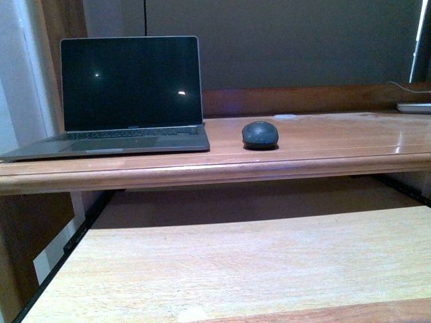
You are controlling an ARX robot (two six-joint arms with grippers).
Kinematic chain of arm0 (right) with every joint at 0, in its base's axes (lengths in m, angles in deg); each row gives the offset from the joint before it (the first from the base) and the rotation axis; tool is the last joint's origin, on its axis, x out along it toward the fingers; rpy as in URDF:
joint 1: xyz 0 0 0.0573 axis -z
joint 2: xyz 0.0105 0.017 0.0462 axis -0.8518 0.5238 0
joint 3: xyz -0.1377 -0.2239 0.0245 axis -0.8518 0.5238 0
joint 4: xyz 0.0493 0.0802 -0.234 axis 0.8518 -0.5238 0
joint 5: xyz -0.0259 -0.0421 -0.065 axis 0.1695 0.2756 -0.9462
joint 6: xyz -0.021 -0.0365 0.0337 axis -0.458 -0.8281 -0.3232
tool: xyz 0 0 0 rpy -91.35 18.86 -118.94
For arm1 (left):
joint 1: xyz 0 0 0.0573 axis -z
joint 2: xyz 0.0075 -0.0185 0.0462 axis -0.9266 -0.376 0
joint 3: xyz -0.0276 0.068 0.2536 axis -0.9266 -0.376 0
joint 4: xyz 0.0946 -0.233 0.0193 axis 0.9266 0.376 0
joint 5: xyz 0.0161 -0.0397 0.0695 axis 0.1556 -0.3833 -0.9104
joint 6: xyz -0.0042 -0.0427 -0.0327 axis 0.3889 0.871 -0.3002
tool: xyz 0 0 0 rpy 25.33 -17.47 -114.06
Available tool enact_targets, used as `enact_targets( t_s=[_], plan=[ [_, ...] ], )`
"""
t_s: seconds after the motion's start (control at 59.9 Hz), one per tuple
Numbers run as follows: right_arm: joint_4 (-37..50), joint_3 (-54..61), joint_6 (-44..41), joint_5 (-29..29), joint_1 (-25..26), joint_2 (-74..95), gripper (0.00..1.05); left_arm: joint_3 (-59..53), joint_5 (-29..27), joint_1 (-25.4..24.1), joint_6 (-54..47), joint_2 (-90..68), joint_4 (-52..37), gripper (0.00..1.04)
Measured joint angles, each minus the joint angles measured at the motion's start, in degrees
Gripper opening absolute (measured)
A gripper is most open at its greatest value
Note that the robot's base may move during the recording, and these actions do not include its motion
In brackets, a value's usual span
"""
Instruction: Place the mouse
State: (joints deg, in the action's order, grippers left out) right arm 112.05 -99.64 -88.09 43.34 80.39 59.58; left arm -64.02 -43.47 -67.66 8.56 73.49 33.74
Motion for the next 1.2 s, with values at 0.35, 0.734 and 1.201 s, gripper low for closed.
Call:
enact_targets(
  t_s=[0.35,0.734,1.201],
  plan=[
    [-5.75,6.88,-18.47,8.26,6.54,-0.02,0.97,0.0,0.0,0.0,0.0,0.0,0.0,0.97],
    [4.79,7.89,-19.37,2.58,-1.99,6.12,0.97,0.0,0.0,0.0,0.0,0.0,0.0,0.97],
    [-13.14,5.2,-19.85,30.73,17.27,2.4,0.97,0.0,0.0,0.0,0.0,0.0,0.0,0.97]
  ],
)
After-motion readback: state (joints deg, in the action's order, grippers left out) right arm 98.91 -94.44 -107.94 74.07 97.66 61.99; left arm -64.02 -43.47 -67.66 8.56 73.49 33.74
